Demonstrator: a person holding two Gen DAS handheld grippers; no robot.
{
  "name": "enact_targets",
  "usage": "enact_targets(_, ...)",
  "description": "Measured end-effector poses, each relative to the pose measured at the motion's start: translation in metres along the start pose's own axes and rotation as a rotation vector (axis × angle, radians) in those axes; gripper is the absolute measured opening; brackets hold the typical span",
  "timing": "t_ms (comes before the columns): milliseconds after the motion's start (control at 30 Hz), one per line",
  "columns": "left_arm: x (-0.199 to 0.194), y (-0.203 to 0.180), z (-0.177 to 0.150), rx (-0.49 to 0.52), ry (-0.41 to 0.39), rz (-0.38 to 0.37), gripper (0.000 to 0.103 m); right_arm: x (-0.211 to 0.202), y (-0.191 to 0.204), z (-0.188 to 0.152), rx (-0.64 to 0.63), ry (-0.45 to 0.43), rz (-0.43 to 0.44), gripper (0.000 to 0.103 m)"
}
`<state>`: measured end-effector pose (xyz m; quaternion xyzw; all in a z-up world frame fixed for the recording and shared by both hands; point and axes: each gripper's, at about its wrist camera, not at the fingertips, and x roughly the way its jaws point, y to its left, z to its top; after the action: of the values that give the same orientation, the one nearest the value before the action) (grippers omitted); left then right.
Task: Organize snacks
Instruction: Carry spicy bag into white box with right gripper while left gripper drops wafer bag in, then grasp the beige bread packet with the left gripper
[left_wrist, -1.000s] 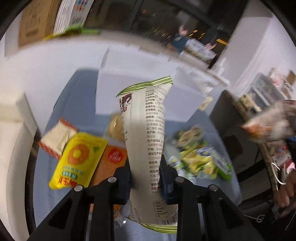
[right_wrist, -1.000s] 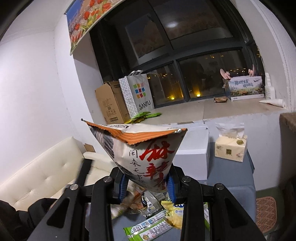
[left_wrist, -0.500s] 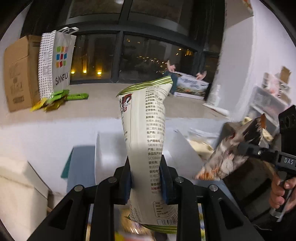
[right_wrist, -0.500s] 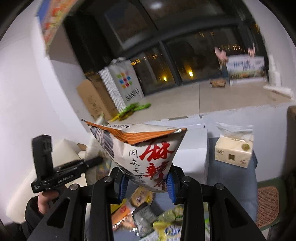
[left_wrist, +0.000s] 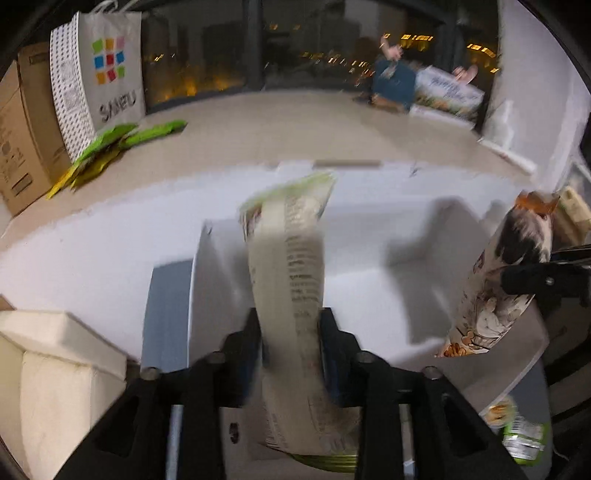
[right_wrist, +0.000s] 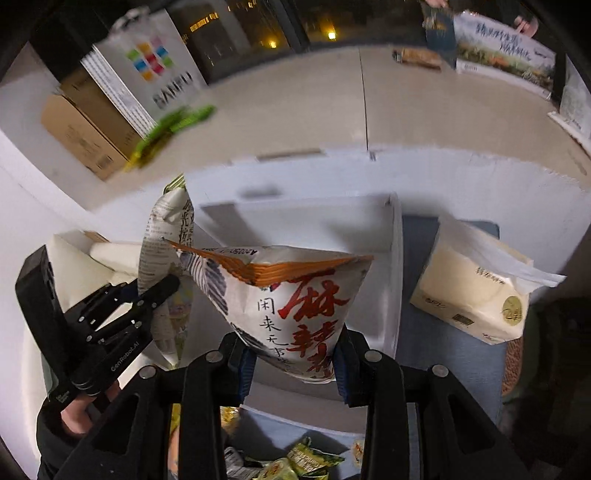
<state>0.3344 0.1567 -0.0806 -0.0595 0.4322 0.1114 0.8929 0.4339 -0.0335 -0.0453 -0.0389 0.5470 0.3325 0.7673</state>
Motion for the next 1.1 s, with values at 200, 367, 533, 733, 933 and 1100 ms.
enact_targets(200,-0.016,-0.005,-0.014,0.047,-0.046,-0.001,0.103,0.011,0.002,0.000,-0.028,-0.067,-0.127,0.103)
enact_targets(367,-0.064,0.001,-0.020,0.033,-0.161,-0.039,0.103,-0.013,0.014,-0.007,-0.071,-0.169,-0.110,0.103)
enact_targets(533,-0.120,0.024,-0.035,-0.028,-0.269,-0.099,0.103,-0.051,0.033,-0.033,-0.142,-0.311,-0.083,0.103)
enact_targets(733,-0.179,0.052,-0.084,-0.108,-0.364,-0.205,0.103,-0.101,0.049,-0.090,-0.206,-0.461,-0.025,0.103)
enact_targets(933,-0.224,0.050,-0.150,-0.064,-0.434,-0.209,0.103,-0.146,0.053,-0.167,-0.210,-0.644,0.031,0.103)
enact_targets(1100,-0.243,0.038,-0.207,-0.022,-0.365,-0.187,0.103,-0.173,0.058,-0.232,-0.262,-0.746,0.018,0.103)
